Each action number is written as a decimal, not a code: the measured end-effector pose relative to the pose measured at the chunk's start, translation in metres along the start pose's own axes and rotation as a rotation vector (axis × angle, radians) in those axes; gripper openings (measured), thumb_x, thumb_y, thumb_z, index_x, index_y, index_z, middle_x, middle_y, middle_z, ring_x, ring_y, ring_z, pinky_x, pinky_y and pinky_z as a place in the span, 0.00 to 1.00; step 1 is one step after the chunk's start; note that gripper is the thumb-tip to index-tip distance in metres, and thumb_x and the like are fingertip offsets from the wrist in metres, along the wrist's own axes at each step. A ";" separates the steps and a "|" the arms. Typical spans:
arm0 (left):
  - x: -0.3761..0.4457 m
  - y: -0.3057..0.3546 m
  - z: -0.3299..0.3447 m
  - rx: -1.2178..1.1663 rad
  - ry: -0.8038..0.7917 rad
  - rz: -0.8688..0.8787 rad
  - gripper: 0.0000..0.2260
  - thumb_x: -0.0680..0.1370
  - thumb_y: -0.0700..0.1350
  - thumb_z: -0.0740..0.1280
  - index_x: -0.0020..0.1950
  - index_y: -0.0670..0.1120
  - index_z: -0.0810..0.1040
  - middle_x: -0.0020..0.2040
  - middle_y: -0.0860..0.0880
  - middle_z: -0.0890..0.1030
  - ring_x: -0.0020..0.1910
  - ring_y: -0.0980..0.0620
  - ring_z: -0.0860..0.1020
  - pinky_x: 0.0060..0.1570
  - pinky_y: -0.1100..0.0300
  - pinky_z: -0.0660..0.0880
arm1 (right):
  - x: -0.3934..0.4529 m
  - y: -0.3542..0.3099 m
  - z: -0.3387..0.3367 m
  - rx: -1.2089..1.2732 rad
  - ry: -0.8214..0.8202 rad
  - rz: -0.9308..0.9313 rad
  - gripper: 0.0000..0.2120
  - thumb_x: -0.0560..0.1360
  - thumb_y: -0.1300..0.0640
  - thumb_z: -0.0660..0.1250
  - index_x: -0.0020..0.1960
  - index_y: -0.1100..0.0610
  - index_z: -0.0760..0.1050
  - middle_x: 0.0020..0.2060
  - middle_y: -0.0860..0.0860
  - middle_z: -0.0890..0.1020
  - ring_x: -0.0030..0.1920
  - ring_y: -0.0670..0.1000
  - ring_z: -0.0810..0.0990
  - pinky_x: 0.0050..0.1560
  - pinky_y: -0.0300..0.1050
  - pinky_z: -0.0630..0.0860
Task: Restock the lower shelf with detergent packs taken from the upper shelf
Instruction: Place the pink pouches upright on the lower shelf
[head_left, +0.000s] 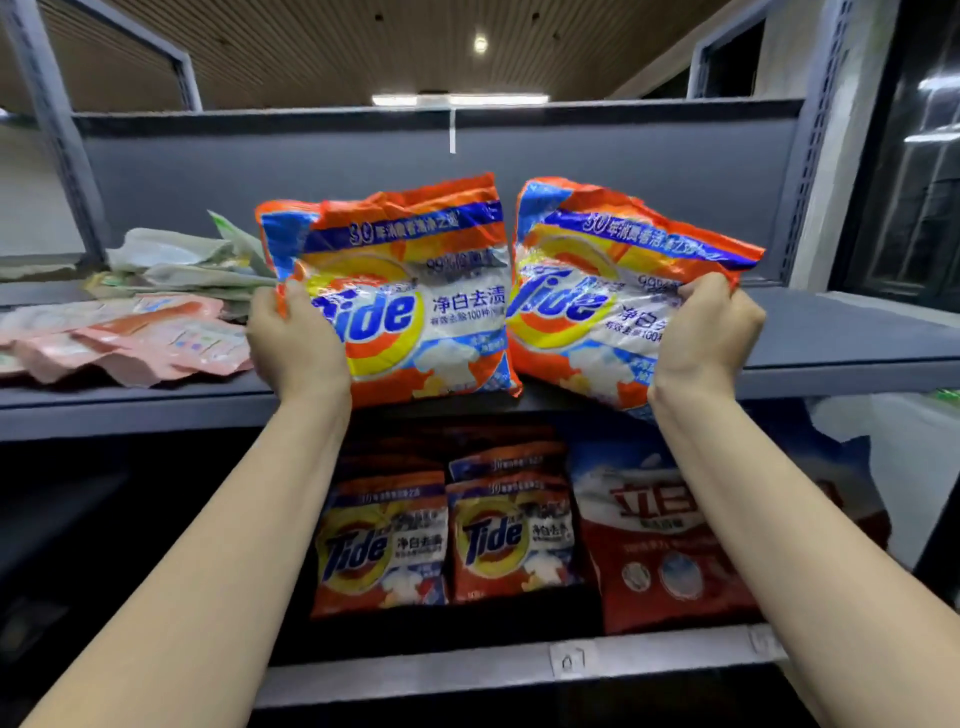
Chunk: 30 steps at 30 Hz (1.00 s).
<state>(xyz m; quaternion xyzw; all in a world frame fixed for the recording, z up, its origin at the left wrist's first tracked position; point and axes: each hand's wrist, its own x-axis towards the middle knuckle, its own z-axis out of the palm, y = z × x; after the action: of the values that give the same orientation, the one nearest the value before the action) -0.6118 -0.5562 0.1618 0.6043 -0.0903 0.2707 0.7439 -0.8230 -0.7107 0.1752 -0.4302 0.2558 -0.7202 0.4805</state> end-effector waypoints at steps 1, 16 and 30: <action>-0.007 0.001 -0.009 0.001 0.044 0.013 0.12 0.80 0.46 0.59 0.48 0.40 0.77 0.49 0.40 0.80 0.48 0.41 0.74 0.45 0.56 0.67 | -0.003 -0.003 -0.008 0.018 0.003 -0.002 0.16 0.72 0.66 0.58 0.28 0.54 0.64 0.16 0.41 0.65 0.18 0.41 0.63 0.20 0.31 0.58; -0.085 -0.099 -0.116 0.273 0.006 -0.038 0.14 0.80 0.48 0.59 0.39 0.40 0.68 0.37 0.43 0.76 0.37 0.46 0.75 0.38 0.54 0.71 | -0.048 0.093 -0.095 -0.221 -0.217 0.130 0.11 0.62 0.59 0.57 0.24 0.51 0.58 0.19 0.42 0.61 0.25 0.42 0.58 0.28 0.43 0.55; -0.079 -0.220 -0.116 0.487 -0.040 -0.276 0.05 0.78 0.36 0.59 0.47 0.36 0.72 0.44 0.34 0.77 0.43 0.37 0.74 0.42 0.52 0.68 | -0.061 0.211 -0.085 -0.473 -0.184 0.428 0.12 0.73 0.69 0.55 0.33 0.58 0.61 0.30 0.53 0.64 0.31 0.50 0.61 0.30 0.44 0.58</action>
<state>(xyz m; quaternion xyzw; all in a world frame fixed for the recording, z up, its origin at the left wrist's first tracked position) -0.5877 -0.4968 -0.0909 0.7770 0.0460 0.1688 0.6048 -0.7869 -0.7445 -0.0548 -0.5294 0.4559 -0.4816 0.5291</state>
